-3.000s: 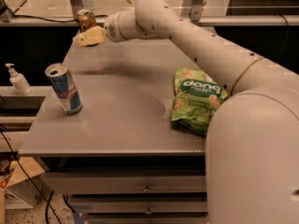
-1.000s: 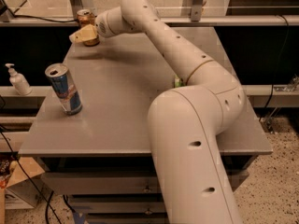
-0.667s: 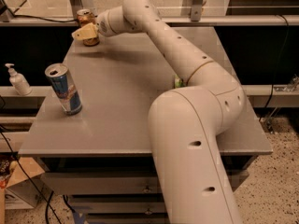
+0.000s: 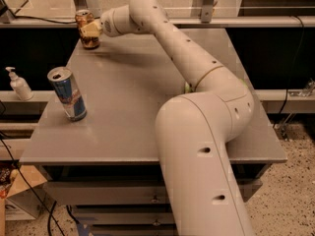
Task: Knock orange can over
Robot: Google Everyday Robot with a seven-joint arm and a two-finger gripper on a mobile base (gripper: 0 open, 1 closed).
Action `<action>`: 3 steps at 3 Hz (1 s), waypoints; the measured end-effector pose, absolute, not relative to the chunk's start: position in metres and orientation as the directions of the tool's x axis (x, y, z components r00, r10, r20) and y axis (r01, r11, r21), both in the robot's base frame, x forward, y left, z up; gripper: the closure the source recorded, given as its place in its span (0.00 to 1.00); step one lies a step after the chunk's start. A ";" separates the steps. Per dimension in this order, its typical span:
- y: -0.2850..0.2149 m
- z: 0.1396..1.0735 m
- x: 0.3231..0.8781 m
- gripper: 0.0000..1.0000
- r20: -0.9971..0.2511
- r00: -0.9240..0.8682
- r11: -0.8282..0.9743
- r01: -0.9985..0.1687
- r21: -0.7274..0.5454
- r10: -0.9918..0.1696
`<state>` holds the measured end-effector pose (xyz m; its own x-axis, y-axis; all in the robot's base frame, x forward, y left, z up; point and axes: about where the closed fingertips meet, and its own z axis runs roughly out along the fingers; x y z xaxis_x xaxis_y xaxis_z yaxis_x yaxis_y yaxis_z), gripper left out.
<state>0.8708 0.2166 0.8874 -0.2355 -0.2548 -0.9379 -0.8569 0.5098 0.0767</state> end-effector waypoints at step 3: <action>0.177 0.927 0.852 1.00 -0.953 -0.181 0.547 -0.837 0.020 -0.241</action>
Offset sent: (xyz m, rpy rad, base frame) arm -0.0213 -0.0416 0.0458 0.0125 -0.0792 -0.0502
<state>0.8517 0.1767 0.9271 -0.1807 -0.2414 -0.9535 -0.8368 0.5472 0.0200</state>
